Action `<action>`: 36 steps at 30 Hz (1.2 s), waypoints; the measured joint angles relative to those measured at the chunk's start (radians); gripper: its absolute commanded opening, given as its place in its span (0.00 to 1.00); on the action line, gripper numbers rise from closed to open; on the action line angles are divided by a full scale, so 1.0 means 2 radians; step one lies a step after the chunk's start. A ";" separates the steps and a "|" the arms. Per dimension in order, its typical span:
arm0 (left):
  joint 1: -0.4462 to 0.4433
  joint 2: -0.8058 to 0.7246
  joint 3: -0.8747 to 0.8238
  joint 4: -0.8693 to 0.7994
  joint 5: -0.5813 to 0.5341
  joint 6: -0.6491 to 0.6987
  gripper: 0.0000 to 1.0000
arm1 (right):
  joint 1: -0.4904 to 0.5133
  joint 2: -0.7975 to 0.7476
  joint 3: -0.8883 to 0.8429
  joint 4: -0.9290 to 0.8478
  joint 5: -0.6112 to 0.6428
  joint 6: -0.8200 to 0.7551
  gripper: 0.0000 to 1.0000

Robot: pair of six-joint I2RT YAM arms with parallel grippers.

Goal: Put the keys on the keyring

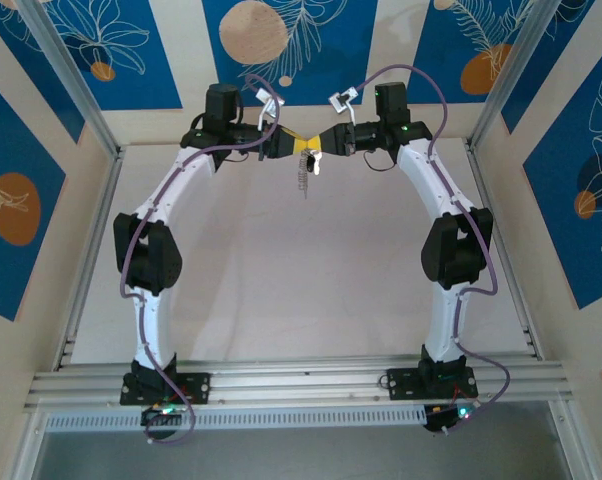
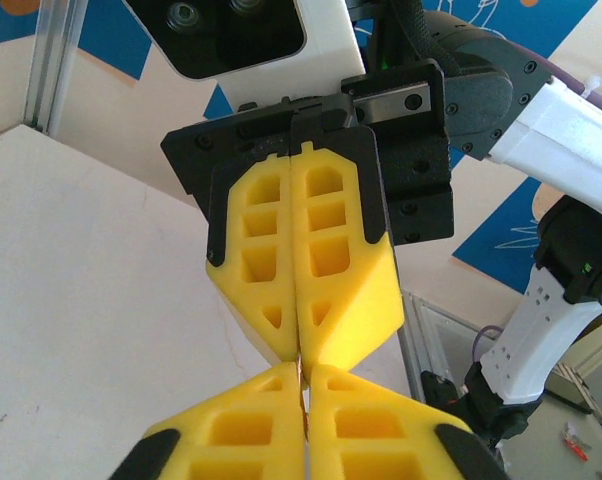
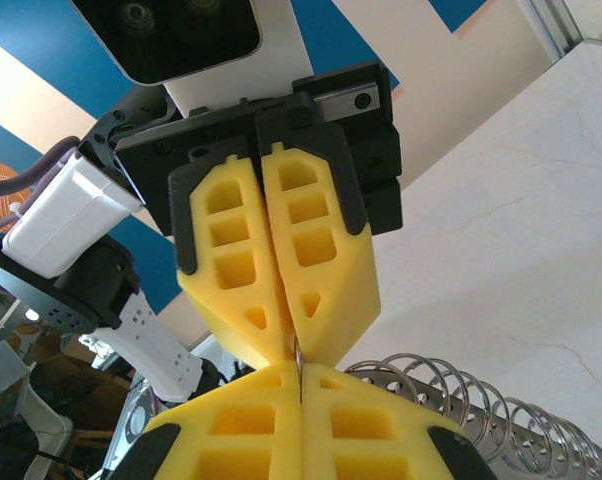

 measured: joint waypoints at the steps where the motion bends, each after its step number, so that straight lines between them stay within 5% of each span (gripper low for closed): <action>1: 0.000 0.000 0.000 0.000 0.000 0.000 0.03 | 0.000 0.000 0.000 0.000 0.000 0.000 0.00; 16: -0.001 0.002 -0.008 0.045 0.000 -0.043 0.00 | -0.004 0.000 0.000 0.017 0.002 0.011 0.00; 23: -0.002 0.002 -0.044 0.124 -0.013 -0.097 0.00 | -0.007 -0.002 -0.020 0.048 0.023 0.049 0.31; 36: -0.010 -0.015 -0.121 0.297 -0.054 -0.247 0.00 | -0.028 -0.097 -0.196 0.288 0.057 0.199 0.47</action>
